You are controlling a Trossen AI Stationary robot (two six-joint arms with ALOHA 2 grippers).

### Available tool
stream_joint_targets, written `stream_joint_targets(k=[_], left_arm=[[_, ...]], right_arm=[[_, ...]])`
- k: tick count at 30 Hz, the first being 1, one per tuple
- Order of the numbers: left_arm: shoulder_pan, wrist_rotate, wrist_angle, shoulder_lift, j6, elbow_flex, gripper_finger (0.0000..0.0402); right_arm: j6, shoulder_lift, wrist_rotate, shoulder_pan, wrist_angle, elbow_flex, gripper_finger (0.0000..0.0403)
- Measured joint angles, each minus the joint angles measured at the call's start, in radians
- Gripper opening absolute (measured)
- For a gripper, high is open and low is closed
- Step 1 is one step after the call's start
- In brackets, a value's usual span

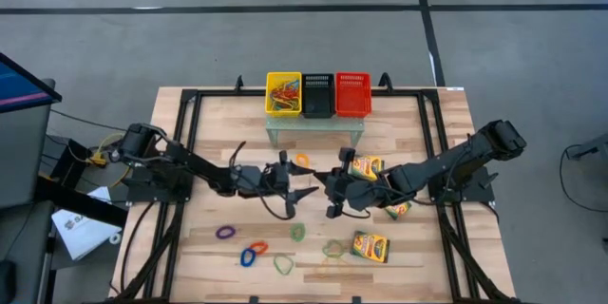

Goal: Pick & Place Office Desk Supplies
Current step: Put the top right big yellow rubber band into the yellow bin on the shelf

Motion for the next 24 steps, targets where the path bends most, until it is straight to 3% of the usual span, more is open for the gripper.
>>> stream_joint_targets(k=[8,15,24], left_arm=[[0.007,-0.002,-0.027,0.000,-0.036,0.003,0.0021],[0.007,-0.002,-0.044,-0.008,-0.037,0.003,0.0003],[0.043,-0.008,-0.148,-0.137,0.035,0.003,0.0001]], right_arm=[[0.000,0.000,0.000,0.001,-0.001,0.000,0.0000],[0.010,-0.027,-0.001,0.027,0.042,-0.001,0.0008],[0.008,-0.234,0.006,0.119,-0.011,0.000,0.0082]])
